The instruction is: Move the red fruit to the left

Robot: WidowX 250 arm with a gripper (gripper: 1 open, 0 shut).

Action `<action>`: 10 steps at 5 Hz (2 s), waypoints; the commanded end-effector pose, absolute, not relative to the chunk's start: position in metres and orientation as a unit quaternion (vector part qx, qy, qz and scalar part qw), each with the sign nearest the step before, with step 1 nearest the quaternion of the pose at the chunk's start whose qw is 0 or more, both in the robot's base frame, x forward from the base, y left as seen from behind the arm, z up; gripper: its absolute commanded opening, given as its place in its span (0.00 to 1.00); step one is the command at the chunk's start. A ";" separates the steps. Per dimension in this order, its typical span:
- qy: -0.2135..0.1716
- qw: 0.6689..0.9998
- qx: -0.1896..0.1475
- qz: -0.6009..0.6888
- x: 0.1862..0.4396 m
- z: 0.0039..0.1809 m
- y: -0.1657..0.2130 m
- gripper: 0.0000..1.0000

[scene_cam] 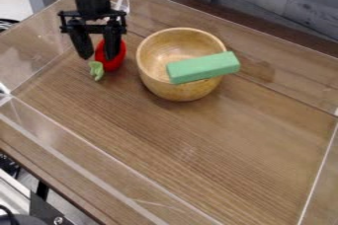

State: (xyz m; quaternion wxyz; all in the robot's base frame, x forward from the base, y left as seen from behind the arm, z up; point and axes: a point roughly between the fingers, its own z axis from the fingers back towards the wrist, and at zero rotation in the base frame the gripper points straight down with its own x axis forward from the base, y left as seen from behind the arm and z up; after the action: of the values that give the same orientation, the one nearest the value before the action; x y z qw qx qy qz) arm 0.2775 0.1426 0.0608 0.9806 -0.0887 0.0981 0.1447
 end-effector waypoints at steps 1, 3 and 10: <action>0.064 0.986 -0.076 0.131 0.285 0.077 0.151 0.00; 0.067 0.986 -0.076 0.135 0.288 0.069 0.162 0.00; 0.075 0.983 -0.075 0.148 0.273 0.060 0.170 0.00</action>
State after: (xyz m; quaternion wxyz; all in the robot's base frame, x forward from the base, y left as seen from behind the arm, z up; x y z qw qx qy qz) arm 0.2658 0.1641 0.0459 0.9800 -0.0878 0.0991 0.1483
